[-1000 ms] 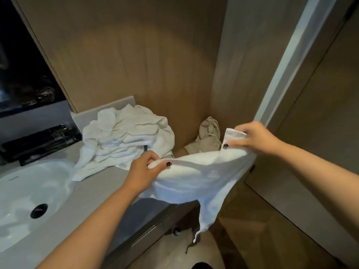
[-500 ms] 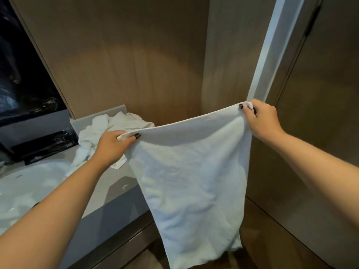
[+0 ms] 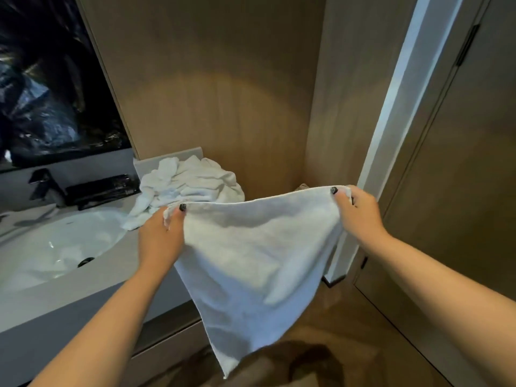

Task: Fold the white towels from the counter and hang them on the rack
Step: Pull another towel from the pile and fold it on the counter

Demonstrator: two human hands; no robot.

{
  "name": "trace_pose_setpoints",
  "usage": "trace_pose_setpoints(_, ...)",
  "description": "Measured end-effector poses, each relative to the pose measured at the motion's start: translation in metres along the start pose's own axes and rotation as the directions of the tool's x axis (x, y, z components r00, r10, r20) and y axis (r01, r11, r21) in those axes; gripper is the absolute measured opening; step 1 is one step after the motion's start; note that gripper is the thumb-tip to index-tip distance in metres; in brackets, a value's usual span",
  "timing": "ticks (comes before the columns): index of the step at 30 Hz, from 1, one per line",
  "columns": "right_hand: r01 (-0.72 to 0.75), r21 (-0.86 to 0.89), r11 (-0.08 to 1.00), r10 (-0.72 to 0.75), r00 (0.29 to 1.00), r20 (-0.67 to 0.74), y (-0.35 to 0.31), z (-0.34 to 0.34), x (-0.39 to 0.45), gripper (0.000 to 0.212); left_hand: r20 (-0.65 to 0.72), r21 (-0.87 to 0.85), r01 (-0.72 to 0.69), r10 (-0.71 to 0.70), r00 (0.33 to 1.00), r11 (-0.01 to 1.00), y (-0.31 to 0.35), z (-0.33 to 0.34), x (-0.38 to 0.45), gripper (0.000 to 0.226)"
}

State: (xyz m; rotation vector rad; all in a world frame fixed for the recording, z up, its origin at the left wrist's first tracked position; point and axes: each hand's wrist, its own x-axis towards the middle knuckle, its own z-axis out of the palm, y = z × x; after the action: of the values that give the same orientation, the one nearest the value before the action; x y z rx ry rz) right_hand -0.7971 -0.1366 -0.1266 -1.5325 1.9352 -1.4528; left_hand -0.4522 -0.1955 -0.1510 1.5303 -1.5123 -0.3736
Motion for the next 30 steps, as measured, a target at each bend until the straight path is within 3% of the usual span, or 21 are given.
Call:
trace_pose_setpoints(4,0.062,0.153,0.986,-0.08,0.99,0.113,-0.043,0.019,0.009,0.021,-0.008,0.086,-0.022,0.023,1.0,0.996,0.006,-0.013,0.004,0.022)
trace_pose_setpoints(7,0.117,0.194,0.974,-0.156,0.967,0.203,-0.07,0.039,0.007,0.036,-0.024,-0.016,-0.139,0.139,0.99,0.99,0.029,-0.016,-0.004,0.057)
trace_pose_setpoints(9,0.157,0.241,0.958,-0.212,0.952,0.221,-0.087,0.055,0.0,0.043,0.006,-0.138,-0.239,0.242,0.97,0.961,0.052,-0.011,-0.012,0.054)
trace_pose_setpoints(12,0.2,0.315,0.928,-0.25,0.959,0.129,-0.104,0.075,-0.009,0.041,0.123,-0.316,-0.276,0.328,0.937,0.908,0.076,0.005,-0.019,0.044)
trace_pose_setpoints(16,0.17,0.404,0.899,-0.163,0.985,-0.053,-0.108,0.085,-0.013,0.036,0.212,-0.434,-0.192,0.307,0.928,0.88,0.084,0.032,-0.029,0.033)
trace_pose_setpoints(22,0.088,0.304,0.949,-0.084,0.996,-0.027,-0.086,0.073,-0.006,0.042,0.278,-0.421,-0.21,0.345,0.896,0.883,0.085,0.071,-0.024,0.016)
trace_pose_setpoints(30,0.018,0.256,0.966,0.009,0.994,-0.107,-0.062,0.08,0.001,0.046,0.419,-0.57,-0.083,0.377,0.826,0.817,0.088,0.1,-0.016,0.032)
